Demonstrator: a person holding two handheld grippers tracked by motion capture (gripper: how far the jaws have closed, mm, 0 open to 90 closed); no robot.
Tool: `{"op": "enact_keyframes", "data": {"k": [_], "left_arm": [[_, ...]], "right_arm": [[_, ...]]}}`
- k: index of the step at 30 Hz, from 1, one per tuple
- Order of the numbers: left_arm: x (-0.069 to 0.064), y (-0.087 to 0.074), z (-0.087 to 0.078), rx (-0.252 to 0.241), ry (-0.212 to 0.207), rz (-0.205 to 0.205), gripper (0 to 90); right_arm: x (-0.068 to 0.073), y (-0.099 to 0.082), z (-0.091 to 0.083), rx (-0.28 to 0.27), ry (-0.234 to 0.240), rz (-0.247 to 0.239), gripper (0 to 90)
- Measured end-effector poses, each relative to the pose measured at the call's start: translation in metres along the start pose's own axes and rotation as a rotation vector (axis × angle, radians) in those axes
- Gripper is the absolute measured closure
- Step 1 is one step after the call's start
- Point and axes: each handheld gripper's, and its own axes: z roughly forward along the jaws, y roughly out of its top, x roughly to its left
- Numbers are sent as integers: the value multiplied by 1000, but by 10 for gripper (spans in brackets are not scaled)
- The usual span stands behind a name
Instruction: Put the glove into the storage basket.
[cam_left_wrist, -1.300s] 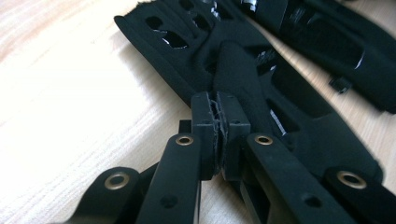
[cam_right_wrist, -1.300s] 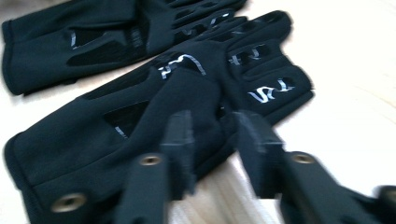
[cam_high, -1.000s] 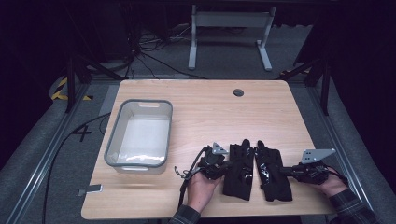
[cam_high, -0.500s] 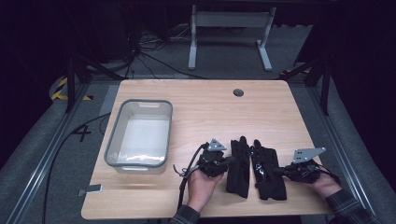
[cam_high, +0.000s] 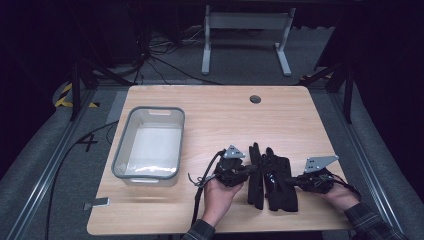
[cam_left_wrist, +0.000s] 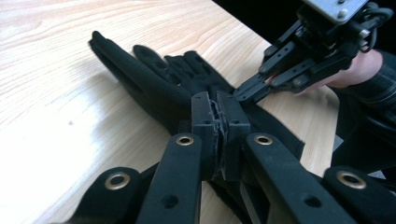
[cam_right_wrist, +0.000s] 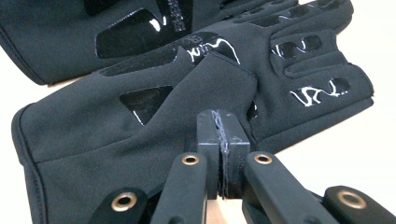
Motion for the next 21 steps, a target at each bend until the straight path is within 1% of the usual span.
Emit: {"op": "enact_keyframes", "data": {"k": [4, 12, 13, 17, 19, 21], "left_arm": [[-2, 6, 2, -5, -9, 13, 875], [-4, 14, 8, -5, -18, 29, 875], [-6, 16, 11, 0, -17, 36, 875], [-6, 18, 14, 6, -21, 42, 875], [-7, 19, 18, 4, -28, 38, 876], [-8, 20, 21, 10, -32, 42, 876]], "right_arm": [[-1, 5, 6, -4, 17, -4, 898], [-1, 14, 14, -5, 16, -16, 899], [0, 17, 17, -8, 16, -21, 899], [-2, 19, 20, -14, 28, -15, 899], [-2, 19, 21, -16, 32, -11, 899], [-3, 19, 21, -17, 31, -10, 899]]}}
